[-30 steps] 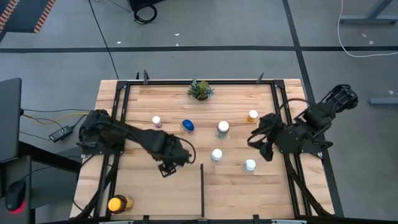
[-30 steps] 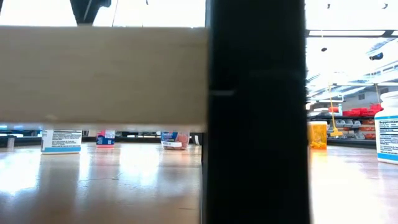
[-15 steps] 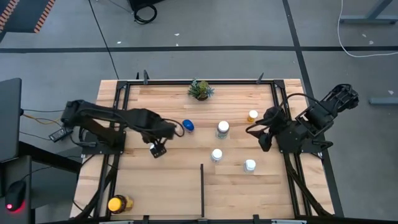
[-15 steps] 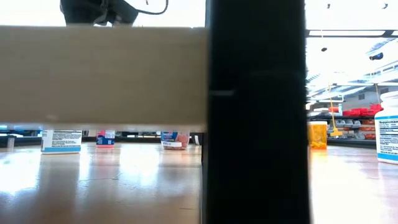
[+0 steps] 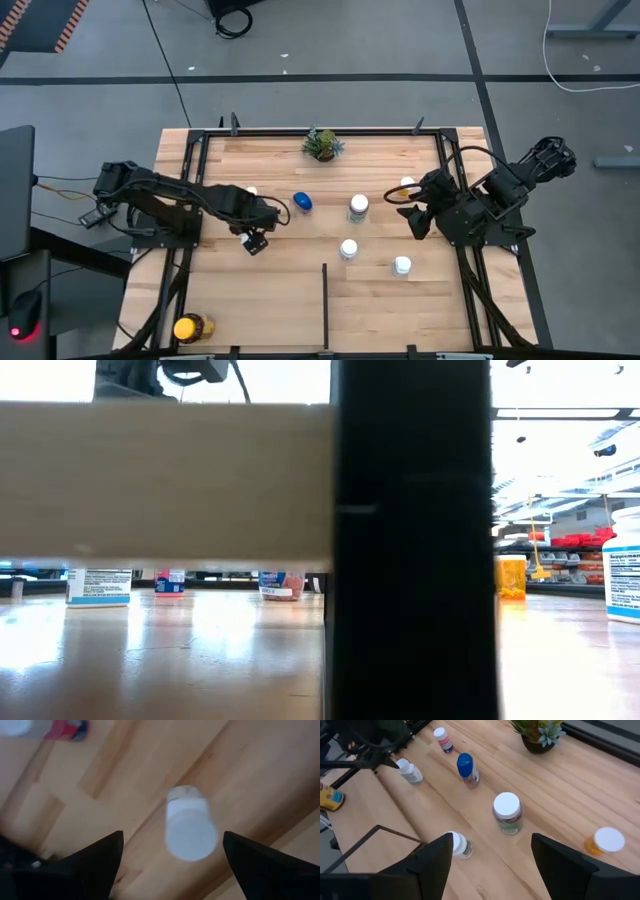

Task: Pick and place medicine bottles onto shelf by color
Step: Put the left white and blue medicine bottle on the shelf

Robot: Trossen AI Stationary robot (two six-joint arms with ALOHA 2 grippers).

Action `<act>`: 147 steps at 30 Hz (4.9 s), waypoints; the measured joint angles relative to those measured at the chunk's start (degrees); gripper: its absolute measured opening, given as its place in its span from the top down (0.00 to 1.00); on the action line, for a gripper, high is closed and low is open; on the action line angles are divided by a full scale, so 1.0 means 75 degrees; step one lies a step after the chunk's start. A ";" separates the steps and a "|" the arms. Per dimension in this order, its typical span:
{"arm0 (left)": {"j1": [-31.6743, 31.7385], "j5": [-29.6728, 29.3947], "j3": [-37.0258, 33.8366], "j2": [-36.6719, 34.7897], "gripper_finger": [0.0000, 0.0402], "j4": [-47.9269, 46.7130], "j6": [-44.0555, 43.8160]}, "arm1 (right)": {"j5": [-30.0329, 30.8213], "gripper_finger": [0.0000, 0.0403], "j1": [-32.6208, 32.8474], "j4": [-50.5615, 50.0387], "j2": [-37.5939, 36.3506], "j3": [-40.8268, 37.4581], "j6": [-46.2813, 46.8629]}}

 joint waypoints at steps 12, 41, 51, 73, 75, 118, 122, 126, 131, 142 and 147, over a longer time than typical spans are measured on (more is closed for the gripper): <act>0.0000 0.0076 -0.0005 0.0098 0.13 0.0201 -0.0268 | -0.0422 0.31 0.0000 -0.0002 0.0000 0.0000 0.0066; -0.0076 0.0558 -0.0501 0.0540 0.16 0.0895 -0.0639 | -0.0443 0.31 0.0000 -0.0084 -0.0003 -0.0001 0.0057; -0.0076 0.0564 -0.0501 0.0545 0.42 0.0886 -0.0668 | -0.0443 0.31 0.0000 -0.0091 -0.0003 0.0000 -0.0324; -0.1172 0.0543 0.1111 0.0169 0.56 -0.0915 -0.0312 | -0.0286 0.31 0.0003 -0.0137 -0.0020 0.0000 -0.0979; -0.1564 0.0567 0.1395 0.0157 0.56 -0.0944 -0.0293 | -0.0333 0.31 0.0003 -0.0138 -0.0020 0.0000 -0.0977; -0.5694 0.0925 0.0490 0.0131 0.50 -0.0950 -0.0797 | 0.0610 0.31 0.0562 0.0467 -0.0009 -0.0001 0.0065; -0.5694 0.0956 0.0484 0.0134 0.50 -0.1048 -0.0791 | 0.0609 0.31 0.0562 0.0467 -0.0009 0.0000 0.0042; -0.5694 0.0993 0.0480 0.0140 0.51 -0.1082 -0.0779 | 0.0525 0.31 0.0562 0.0469 -0.0009 0.0000 -0.0117; -0.5694 0.1149 0.0466 0.0149 0.49 -0.1251 -0.0774 | 0.0337 0.31 0.0562 0.0467 -0.0009 0.0000 -0.0234; -0.5683 0.1775 0.0452 0.0157 0.50 -0.1244 -0.0802 | 0.0009 0.31 0.0562 0.0467 -0.0009 0.0000 -0.0470; -0.5683 0.1948 0.0452 0.0157 0.44 -0.1265 -0.0799 | 0.0099 0.31 0.0562 0.0467 -0.0009 0.0000 -0.0527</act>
